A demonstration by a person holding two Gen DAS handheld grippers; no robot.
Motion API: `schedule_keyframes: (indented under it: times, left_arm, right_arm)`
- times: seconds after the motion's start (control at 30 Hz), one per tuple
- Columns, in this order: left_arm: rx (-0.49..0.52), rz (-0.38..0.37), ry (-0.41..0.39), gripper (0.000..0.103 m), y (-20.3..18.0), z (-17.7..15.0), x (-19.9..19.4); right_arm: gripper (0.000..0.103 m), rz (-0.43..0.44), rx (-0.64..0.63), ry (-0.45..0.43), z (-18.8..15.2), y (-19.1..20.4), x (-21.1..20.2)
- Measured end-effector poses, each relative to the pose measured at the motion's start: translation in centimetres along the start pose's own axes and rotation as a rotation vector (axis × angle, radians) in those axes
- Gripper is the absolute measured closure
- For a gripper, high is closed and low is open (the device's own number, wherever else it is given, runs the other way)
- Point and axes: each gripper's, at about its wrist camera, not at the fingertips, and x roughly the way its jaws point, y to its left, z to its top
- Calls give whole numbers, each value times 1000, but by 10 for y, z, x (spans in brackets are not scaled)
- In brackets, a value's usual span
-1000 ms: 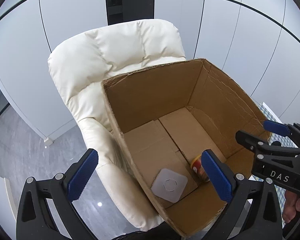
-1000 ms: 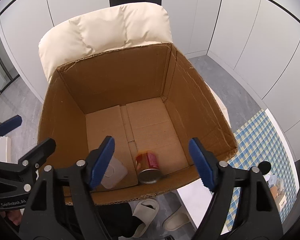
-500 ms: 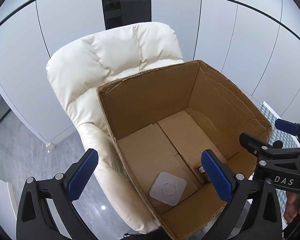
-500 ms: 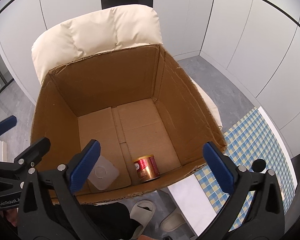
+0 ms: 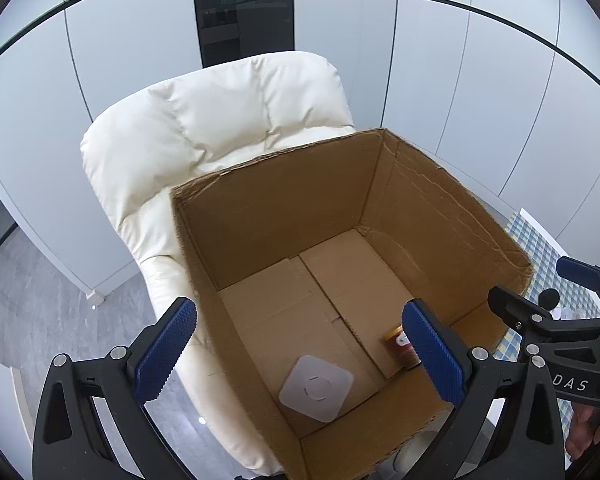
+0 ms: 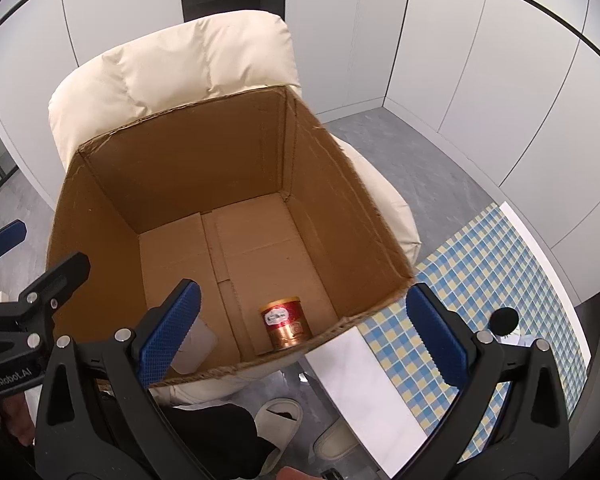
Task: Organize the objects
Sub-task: 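Withdraw both open tools from the box back toward the table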
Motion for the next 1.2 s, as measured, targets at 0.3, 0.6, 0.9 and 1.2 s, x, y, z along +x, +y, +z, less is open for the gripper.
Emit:
schedule_keyframes:
  times: [0.3, 0.6, 0.9, 1.2]
  left_arm:
    - [29, -25, 1, 0, -25, 3, 2]
    - [56, -46, 4, 1, -46, 4, 4]
    - [81, -75, 10, 1, -69, 5, 7]
    - [110, -97, 10, 1, -87, 6, 8]
  right_arm:
    - [0, -14, 31, 7, -6, -25, -4]
    - [0, -23, 56, 17, -12, -46, -8]
    - [0, -46, 85, 23, -20, -69, -11]
    - [0, -67, 116, 23, -26, -88, -15]
